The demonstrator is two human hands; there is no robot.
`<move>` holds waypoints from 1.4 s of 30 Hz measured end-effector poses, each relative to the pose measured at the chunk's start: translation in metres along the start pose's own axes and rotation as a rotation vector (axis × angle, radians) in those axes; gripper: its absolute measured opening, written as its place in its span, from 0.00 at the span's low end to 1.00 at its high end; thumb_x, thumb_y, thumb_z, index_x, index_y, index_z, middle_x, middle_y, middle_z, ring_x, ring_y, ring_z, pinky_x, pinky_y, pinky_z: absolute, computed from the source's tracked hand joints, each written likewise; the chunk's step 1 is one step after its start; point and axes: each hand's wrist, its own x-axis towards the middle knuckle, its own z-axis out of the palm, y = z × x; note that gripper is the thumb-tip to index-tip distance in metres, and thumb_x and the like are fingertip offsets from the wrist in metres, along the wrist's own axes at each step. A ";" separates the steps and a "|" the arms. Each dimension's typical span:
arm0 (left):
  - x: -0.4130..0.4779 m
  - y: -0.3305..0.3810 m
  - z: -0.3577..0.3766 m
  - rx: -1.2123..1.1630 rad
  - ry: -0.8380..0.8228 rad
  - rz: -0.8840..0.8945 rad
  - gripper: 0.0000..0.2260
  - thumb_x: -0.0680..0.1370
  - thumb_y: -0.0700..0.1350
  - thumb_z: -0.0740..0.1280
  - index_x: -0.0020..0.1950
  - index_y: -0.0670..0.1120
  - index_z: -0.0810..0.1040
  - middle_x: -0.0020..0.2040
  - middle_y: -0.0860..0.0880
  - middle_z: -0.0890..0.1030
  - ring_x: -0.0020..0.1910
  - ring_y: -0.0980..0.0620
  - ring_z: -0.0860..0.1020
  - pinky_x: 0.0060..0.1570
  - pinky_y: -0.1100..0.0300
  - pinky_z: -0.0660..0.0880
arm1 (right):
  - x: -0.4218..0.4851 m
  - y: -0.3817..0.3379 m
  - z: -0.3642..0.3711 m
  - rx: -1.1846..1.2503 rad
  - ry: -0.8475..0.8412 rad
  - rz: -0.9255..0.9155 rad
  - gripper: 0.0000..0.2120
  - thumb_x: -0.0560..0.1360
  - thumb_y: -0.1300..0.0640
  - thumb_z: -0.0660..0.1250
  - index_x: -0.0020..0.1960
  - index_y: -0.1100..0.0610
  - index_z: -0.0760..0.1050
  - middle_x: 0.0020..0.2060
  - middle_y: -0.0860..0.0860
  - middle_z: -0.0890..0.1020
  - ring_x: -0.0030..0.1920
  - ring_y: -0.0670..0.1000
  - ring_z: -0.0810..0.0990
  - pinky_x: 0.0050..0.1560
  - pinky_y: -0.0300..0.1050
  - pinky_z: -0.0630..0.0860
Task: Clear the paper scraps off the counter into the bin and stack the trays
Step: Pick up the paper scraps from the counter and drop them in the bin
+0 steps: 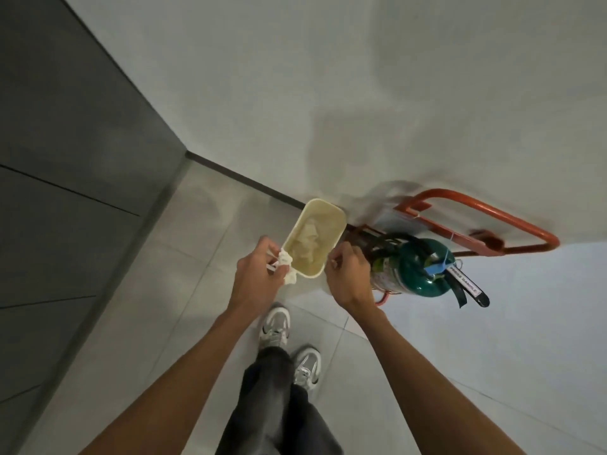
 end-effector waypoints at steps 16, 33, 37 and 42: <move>0.196 -0.133 0.193 0.807 -0.613 0.182 0.18 0.81 0.41 0.65 0.71 0.44 0.73 0.66 0.41 0.75 0.65 0.41 0.77 0.61 0.49 0.76 | 0.216 0.088 0.140 -0.736 -0.352 -0.362 0.22 0.84 0.63 0.59 0.78 0.58 0.65 0.70 0.62 0.72 0.67 0.64 0.76 0.63 0.59 0.77; 0.015 0.017 -0.044 0.537 -0.154 0.163 0.20 0.84 0.44 0.63 0.77 0.49 0.69 0.72 0.47 0.75 0.66 0.46 0.77 0.62 0.51 0.77 | 0.045 -0.076 -0.045 -0.356 -0.129 -0.414 0.21 0.80 0.58 0.67 0.71 0.52 0.69 0.66 0.56 0.79 0.60 0.60 0.82 0.52 0.60 0.86; -0.086 0.060 -0.140 0.437 0.061 0.108 0.20 0.84 0.46 0.63 0.76 0.50 0.70 0.71 0.47 0.76 0.68 0.45 0.76 0.66 0.48 0.75 | -0.041 -0.156 -0.113 -0.264 -0.086 -0.537 0.20 0.81 0.56 0.66 0.73 0.51 0.68 0.72 0.53 0.75 0.66 0.59 0.79 0.59 0.60 0.83; -0.211 0.096 -0.237 0.319 0.343 0.054 0.18 0.84 0.48 0.63 0.75 0.52 0.70 0.71 0.50 0.76 0.69 0.48 0.75 0.69 0.49 0.73 | -0.153 -0.243 -0.175 -0.158 -0.063 -0.682 0.21 0.82 0.55 0.66 0.74 0.50 0.69 0.73 0.50 0.73 0.72 0.54 0.73 0.70 0.52 0.76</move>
